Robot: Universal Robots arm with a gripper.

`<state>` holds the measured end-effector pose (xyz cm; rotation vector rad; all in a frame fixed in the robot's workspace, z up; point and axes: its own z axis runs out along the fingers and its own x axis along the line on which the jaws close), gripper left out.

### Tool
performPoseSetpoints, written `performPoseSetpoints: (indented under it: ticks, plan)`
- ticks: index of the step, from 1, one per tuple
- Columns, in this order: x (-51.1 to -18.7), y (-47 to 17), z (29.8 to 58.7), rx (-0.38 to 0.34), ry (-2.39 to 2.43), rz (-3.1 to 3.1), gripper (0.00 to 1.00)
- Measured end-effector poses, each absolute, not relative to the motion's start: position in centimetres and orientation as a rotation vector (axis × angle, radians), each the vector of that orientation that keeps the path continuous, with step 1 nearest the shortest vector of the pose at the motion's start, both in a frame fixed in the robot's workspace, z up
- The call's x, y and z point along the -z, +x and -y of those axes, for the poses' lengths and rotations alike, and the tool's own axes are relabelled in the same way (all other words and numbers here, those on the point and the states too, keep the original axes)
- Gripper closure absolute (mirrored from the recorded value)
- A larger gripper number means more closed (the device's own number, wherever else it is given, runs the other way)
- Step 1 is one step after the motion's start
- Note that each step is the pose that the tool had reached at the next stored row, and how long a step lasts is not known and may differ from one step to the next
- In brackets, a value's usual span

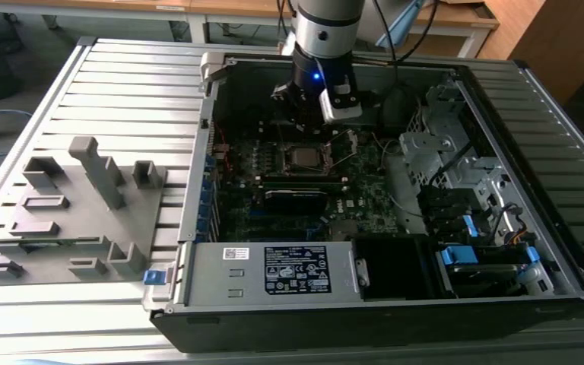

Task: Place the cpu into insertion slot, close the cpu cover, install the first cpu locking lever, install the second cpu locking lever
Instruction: 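Close the cpu cover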

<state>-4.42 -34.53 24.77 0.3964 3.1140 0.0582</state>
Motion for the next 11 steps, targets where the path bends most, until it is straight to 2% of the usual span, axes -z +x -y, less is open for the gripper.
performPoseSetpoints:
  ticks: [11]
  plan:
    - [-24.75, -4.42, 34.53, -0.059, 0.097, -3.136, 0.89]
